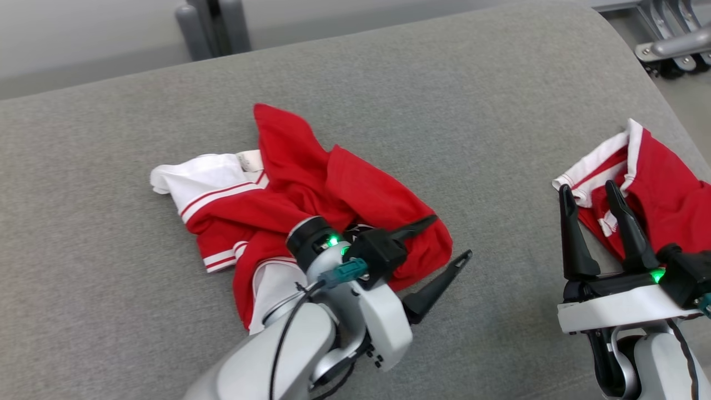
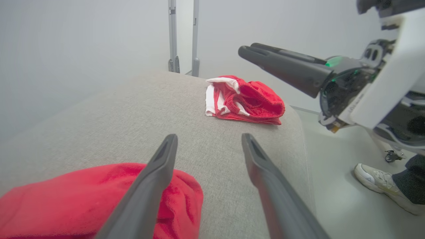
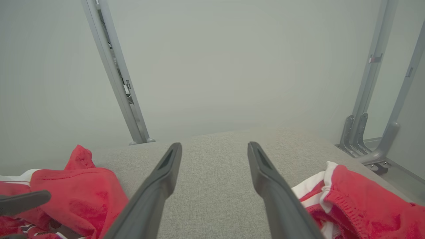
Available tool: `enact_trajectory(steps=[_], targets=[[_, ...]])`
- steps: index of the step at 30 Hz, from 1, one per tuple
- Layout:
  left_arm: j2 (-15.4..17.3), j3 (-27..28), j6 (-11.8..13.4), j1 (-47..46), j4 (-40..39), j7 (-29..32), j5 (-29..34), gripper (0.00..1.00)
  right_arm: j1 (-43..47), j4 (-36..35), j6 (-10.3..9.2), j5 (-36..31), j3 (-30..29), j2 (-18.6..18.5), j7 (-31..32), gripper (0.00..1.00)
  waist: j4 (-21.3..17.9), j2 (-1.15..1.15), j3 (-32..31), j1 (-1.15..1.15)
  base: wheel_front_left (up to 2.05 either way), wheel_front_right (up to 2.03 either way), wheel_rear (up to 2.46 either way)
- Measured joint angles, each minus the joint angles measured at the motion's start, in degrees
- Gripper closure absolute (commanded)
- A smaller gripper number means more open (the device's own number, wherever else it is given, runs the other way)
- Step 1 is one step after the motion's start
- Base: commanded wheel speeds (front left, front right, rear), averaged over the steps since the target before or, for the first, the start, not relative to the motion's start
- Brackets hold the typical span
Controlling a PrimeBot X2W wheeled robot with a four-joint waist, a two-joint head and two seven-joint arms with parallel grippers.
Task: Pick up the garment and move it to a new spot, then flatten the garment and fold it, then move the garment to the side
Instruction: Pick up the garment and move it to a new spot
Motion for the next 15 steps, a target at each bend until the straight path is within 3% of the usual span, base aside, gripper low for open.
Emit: enact_trajectory(steps=[3, 15], targets=[[1.8, 2.1, 1.0, 1.2, -3.7, -0.8, -1.2, 0.00, -0.1, -0.2, 0.00, -0.5, -0.7, 0.0, 0.0, 0.00, 1.3, 0.00, -0.8, 0.00, 0.00, 0.00, 0.00], [9.3, 18.5, 11.8, 5.0, -14.1, -10.0, -5.0, 0.00, -0.1, -1.7, 0.00, -2.2, -1.9, 0.0, 1.6, 0.00, 7.0, 0.00, -3.7, 0.00, 0.00, 0.00, 0.00]])
